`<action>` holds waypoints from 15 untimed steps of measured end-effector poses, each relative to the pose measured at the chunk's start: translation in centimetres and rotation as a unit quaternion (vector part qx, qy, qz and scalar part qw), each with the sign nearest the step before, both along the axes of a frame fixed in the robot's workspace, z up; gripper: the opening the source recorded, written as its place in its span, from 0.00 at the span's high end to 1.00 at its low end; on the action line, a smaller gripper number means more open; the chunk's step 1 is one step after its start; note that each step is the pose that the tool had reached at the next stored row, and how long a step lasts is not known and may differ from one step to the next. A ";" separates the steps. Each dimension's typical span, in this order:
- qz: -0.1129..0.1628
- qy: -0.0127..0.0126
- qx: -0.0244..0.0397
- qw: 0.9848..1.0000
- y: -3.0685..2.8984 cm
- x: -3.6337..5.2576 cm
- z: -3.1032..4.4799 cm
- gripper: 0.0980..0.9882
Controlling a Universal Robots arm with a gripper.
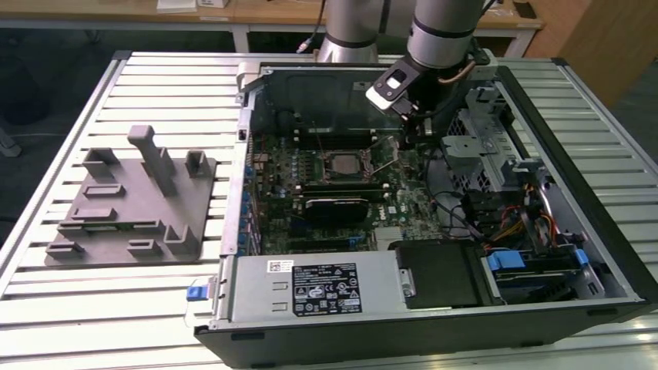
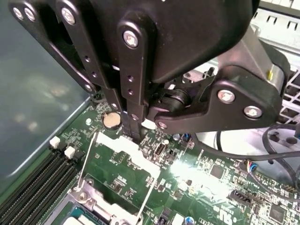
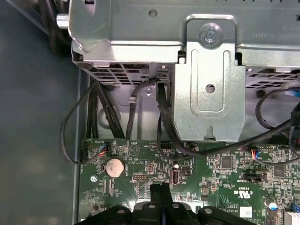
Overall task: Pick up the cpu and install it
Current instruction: 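Close the cpu cover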
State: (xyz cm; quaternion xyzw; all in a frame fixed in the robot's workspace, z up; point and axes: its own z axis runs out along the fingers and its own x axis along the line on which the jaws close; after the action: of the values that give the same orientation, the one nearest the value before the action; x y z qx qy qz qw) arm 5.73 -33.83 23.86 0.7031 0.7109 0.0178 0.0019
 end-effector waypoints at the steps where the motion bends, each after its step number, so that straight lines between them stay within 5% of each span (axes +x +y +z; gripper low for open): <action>1: 0.000 0.000 0.000 1.000 0.00 0.00 0.00 0.99; 7: 0.000 0.000 0.000 1.000 0.01 -0.14 -0.02 0.99; 15: 0.000 0.000 0.001 1.000 0.01 -1.72 -0.01 0.99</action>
State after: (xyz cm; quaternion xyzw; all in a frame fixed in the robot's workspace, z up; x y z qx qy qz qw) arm 4.01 -33.83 23.84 0.7031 0.7109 0.0182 0.0015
